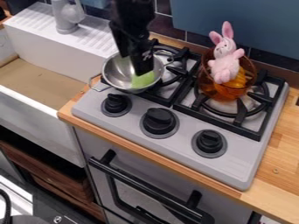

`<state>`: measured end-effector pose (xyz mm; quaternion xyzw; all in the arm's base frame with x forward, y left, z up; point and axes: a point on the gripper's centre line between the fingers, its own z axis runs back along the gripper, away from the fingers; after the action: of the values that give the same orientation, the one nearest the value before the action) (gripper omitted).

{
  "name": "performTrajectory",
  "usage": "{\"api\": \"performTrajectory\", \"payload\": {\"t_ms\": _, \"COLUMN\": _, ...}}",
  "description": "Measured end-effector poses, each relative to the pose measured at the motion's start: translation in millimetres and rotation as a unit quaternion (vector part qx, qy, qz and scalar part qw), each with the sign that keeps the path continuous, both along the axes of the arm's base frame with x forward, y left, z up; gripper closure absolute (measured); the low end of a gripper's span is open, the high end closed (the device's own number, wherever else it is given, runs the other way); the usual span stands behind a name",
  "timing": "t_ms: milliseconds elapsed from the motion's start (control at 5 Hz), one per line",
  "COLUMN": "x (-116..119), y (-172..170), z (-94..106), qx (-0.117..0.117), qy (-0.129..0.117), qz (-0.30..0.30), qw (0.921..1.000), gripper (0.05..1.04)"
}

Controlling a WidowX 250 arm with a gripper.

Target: Move the silver pan to the upper left burner

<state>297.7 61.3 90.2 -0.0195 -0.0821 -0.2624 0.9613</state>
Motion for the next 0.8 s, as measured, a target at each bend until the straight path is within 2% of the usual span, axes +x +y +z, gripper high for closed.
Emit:
{"api": "performTrajectory", "payload": {"t_ms": 200, "x": -8, "y": 6, "z": -0.4, "qx": 0.014, "qy": -0.016, "qz": -0.025, "qw": 0.9995, "gripper": 0.088}}
{"api": "performTrajectory", "payload": {"t_ms": 600, "x": -12, "y": 10, "z": -12.1, "qx": 0.049, "qy": -0.021, "qz": -0.039, "qw": 0.9978, "gripper": 0.088}}
{"api": "performTrajectory", "payload": {"t_ms": 800, "x": -12, "y": 12, "z": -16.2, "qx": 0.058, "qy": -0.025, "qz": -0.040, "qw": 0.9972, "gripper": 0.088}}
